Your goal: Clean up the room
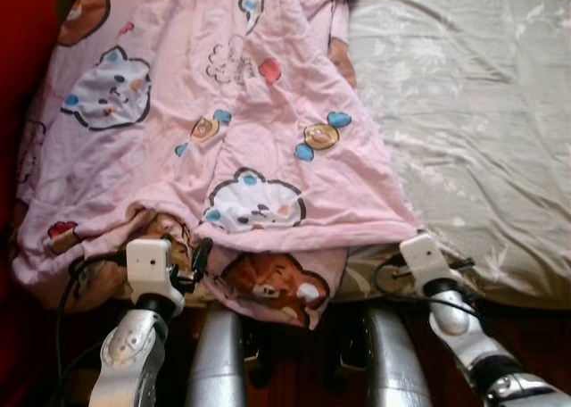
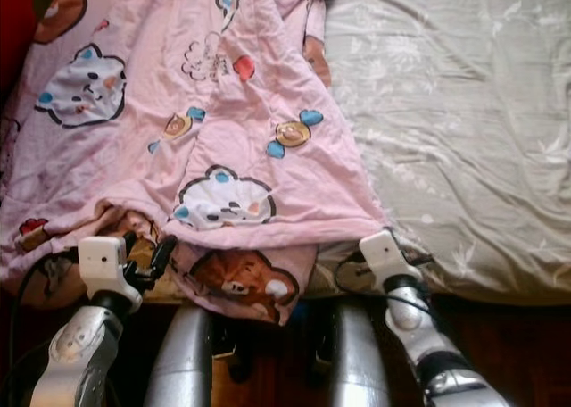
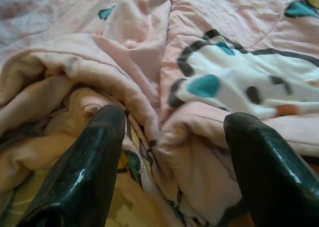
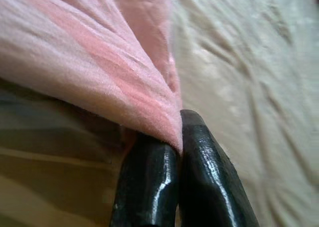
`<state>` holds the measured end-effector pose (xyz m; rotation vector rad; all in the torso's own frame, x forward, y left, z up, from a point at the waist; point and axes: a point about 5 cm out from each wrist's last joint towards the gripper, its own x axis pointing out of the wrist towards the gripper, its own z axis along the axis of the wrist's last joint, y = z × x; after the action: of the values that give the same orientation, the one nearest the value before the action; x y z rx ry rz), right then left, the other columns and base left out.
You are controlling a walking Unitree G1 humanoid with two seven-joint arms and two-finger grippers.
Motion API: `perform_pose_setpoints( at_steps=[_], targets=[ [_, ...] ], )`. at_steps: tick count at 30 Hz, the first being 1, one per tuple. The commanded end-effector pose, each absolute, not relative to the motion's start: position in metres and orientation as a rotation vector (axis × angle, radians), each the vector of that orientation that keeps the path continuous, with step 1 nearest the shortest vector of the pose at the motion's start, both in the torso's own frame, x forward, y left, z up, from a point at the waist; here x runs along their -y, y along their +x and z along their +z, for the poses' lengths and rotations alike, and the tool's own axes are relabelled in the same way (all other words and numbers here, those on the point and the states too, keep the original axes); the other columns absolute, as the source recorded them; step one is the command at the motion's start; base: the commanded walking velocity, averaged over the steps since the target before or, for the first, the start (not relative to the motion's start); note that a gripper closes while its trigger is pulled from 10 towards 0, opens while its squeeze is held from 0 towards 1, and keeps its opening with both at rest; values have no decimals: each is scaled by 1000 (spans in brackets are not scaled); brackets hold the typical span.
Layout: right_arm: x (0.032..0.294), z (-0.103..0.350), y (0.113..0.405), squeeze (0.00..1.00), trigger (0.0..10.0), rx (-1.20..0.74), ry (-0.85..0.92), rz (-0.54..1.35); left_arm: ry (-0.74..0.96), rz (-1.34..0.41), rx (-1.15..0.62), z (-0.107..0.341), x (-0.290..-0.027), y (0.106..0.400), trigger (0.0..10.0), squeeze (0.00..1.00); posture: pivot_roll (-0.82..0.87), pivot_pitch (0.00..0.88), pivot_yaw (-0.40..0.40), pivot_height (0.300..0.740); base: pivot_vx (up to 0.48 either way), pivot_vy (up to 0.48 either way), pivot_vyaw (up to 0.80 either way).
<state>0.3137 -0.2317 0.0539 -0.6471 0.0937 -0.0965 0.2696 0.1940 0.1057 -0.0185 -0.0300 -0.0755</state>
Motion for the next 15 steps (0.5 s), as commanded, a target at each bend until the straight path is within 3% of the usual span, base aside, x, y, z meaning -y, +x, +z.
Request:
perform_pose_setpoints(
  at_steps=[1, 2, 3, 9, 15],
  targets=[
    [249, 39, 296, 0, 0, -153, -660, -149, -21, -71, -24, 90, -195, 267, 10000, 0, 124, 374, 34, 622, 0, 0, 0],
    [249, 39, 296, 0, 0, -153, -660, -149, -21, -71, -24, 90, -195, 267, 10000, 0, 124, 374, 34, 622, 0, 0, 0],
    [259, 36, 286, 0, 10000, -155, -665, -171, -23, -71, -28, 86, -195, 270, 10000, 0, 112, 361, 30, 622, 0, 0, 0],
    [269, 18, 252, 0, 10000, -178, -655, -175, -28, -71, -39, 80, -193, 276, 10000, 0, 84, 323, 18, 622, 0, 0, 0],
    [270, -15, 195, 0, 10000, -308, -713, -164, -33, -61, -42, 70, -193, 285, 10000, 0, 62, 278, 3, 622, 0, 0, 0]
  ],
)
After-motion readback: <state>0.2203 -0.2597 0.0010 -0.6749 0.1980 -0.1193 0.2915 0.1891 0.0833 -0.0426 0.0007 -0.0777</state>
